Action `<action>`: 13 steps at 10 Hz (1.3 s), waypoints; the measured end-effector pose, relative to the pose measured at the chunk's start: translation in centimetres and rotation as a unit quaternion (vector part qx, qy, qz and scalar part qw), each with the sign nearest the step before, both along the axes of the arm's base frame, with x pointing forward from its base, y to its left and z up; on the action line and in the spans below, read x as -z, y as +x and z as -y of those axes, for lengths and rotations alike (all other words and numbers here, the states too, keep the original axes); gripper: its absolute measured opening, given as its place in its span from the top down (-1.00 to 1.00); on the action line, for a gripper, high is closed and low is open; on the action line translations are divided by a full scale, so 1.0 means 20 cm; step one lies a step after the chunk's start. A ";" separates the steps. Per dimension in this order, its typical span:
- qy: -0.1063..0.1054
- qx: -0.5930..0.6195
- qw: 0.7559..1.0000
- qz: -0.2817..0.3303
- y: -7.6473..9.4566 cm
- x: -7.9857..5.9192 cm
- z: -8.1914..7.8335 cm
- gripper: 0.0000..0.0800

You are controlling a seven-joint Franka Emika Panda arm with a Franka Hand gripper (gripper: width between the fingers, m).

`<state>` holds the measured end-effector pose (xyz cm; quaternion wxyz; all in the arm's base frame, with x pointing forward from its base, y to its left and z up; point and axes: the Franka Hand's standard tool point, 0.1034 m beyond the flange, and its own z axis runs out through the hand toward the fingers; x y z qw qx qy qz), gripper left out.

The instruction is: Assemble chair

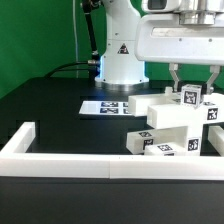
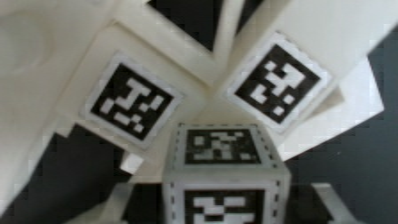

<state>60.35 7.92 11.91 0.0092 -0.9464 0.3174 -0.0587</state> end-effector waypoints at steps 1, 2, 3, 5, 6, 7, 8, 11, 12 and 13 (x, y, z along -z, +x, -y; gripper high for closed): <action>0.004 0.030 1.000 0.001 0.00 0.00 0.00 0.29; 0.006 0.051 0.999 0.001 0.00 0.00 0.00 0.29; 0.011 0.094 0.996 0.002 0.00 0.00 0.00 0.29; 0.019 0.165 0.986 0.004 0.00 0.00 0.00 0.29; 0.024 0.200 0.980 0.005 0.00 0.00 0.00 0.29; 0.027 0.232 0.972 0.006 0.01 -0.01 0.00 0.29; 0.030 0.254 0.967 0.007 0.01 -0.01 0.00 0.29; 0.041 0.338 0.940 0.008 0.01 -0.01 0.00 0.29; 0.044 0.359 0.932 0.009 0.01 -0.01 0.00 0.29; 0.046 0.373 0.927 0.009 0.01 -0.01 0.00 0.29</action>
Offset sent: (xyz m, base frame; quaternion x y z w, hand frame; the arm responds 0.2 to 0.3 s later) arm 0.0000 0.0000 0.0000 0.0000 0.0000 0.1938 0.9810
